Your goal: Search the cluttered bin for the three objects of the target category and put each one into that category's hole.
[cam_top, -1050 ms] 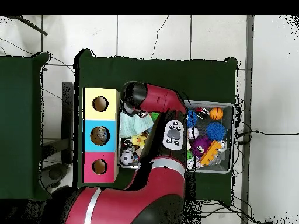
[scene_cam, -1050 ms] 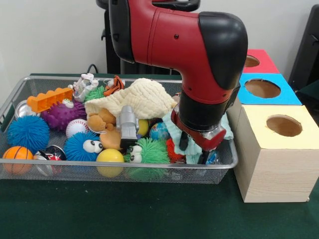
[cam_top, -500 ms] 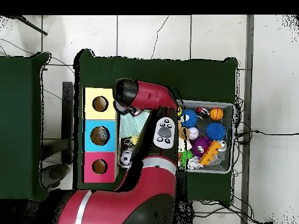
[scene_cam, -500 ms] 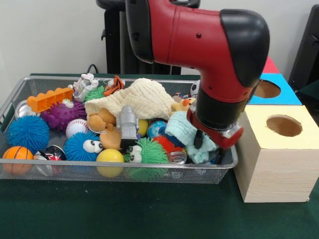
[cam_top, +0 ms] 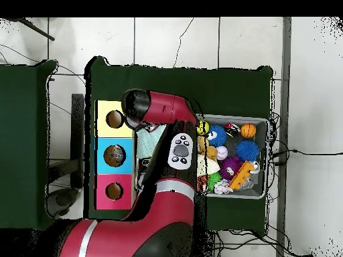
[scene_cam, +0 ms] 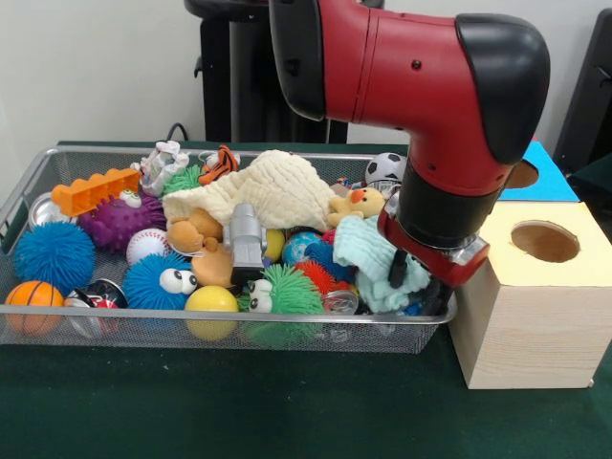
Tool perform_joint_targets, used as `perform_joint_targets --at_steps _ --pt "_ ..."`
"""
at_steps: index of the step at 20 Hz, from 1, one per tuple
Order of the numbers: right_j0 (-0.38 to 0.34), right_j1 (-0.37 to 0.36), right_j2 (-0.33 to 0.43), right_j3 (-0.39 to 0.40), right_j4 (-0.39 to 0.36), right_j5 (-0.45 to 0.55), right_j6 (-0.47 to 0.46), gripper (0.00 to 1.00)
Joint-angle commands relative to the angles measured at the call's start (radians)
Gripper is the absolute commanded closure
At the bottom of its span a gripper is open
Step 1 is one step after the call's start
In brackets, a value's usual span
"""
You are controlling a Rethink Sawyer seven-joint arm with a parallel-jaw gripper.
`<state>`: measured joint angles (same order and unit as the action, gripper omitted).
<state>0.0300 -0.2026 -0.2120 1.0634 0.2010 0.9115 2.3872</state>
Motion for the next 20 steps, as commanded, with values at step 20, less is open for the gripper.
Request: perform_joint_targets --at_steps 20 --pt "-0.037 -0.181 0.055 0.234 -0.038 0.186 -0.062 0.00"
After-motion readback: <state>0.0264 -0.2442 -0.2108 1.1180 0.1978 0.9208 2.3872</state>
